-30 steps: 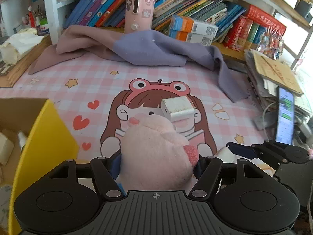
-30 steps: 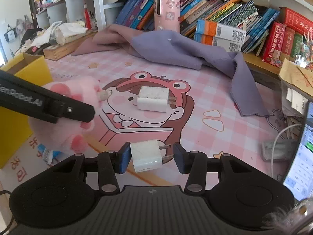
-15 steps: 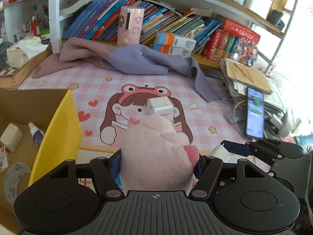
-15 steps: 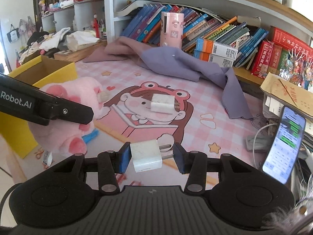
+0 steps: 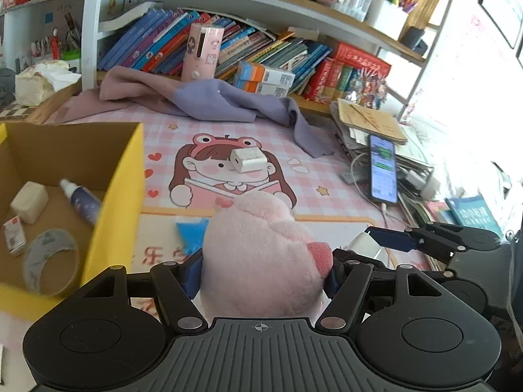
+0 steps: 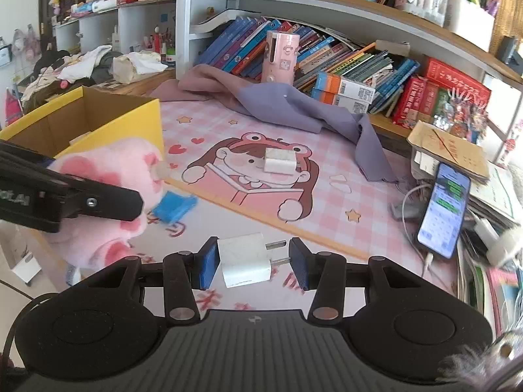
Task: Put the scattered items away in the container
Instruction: 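Lift and carry the plug and plush in both tools toward the yellow box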
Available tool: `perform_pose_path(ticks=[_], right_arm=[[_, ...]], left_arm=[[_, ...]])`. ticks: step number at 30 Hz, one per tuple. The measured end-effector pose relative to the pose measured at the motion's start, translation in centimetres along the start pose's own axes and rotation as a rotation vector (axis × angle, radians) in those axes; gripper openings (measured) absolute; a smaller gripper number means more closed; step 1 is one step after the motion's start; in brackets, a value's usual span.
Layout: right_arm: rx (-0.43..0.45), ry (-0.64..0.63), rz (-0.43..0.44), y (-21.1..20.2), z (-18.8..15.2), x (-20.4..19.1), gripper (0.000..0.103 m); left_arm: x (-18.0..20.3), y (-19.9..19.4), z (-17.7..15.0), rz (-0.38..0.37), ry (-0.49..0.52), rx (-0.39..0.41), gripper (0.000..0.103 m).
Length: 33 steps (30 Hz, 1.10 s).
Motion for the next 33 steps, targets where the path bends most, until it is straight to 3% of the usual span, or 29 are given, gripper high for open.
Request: perform_pose_path(ticks=[15,33], right_arm=[[-0.022,0.036,-0.049,-3.7,-4.1,-10.6,0.044],[-0.064,-0.021,0.03,-2.9,-4.7,-19.7,0.044]], left_arm=[[-6.4,-7.0,-5.9,-0.043,-0.017,-0.004,0.068],[-12.9,-10.4,-10.4,0.013,-0.058,-0.068,0.068]])
Point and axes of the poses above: each gripper's, at about its wrist camera, not at the fingertips, and y roughly the way its jaws point, x to its right, z to its top, the point moved 5 cm from there along y, roughly the way its jaws point, and after that the axes turned 11 degrees about z, right-handed, at the moved point
